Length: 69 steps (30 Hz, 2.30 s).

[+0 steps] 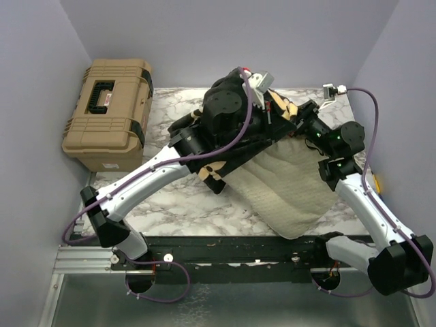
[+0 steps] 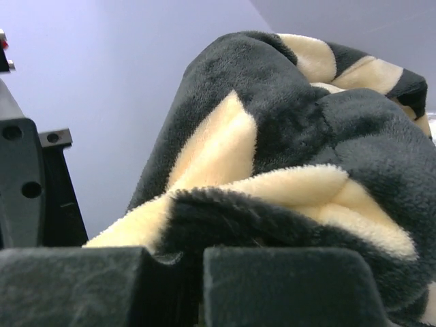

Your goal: Put the pillow into the pillowcase

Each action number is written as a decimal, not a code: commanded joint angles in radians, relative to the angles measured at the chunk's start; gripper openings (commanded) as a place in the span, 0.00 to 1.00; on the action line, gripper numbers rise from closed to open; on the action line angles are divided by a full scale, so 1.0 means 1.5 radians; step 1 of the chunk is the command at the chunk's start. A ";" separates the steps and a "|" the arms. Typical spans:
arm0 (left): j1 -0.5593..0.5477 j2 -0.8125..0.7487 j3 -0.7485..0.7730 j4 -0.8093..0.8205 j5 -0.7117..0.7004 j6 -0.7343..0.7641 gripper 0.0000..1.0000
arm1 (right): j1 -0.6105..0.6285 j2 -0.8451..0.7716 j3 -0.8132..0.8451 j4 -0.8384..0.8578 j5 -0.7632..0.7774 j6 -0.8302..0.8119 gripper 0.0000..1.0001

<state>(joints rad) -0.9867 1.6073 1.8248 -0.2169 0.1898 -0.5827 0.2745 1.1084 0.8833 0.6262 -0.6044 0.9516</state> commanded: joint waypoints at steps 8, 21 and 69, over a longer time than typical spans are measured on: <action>-0.104 -0.086 -0.159 0.207 0.035 -0.083 0.00 | -0.024 -0.026 -0.020 0.069 0.119 0.085 0.00; -0.192 0.059 -0.018 0.207 0.036 -0.080 0.00 | -0.025 0.002 -0.067 0.080 0.177 0.084 0.00; 0.225 -0.154 -0.784 0.274 0.112 -0.279 0.94 | -0.092 0.111 -0.015 -0.774 0.122 -0.367 0.95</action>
<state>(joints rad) -0.6216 1.3254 0.7414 -0.1539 0.2359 -0.8803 0.0418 1.3251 0.9283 -0.4717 -0.3573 0.3737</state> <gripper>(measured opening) 0.961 0.945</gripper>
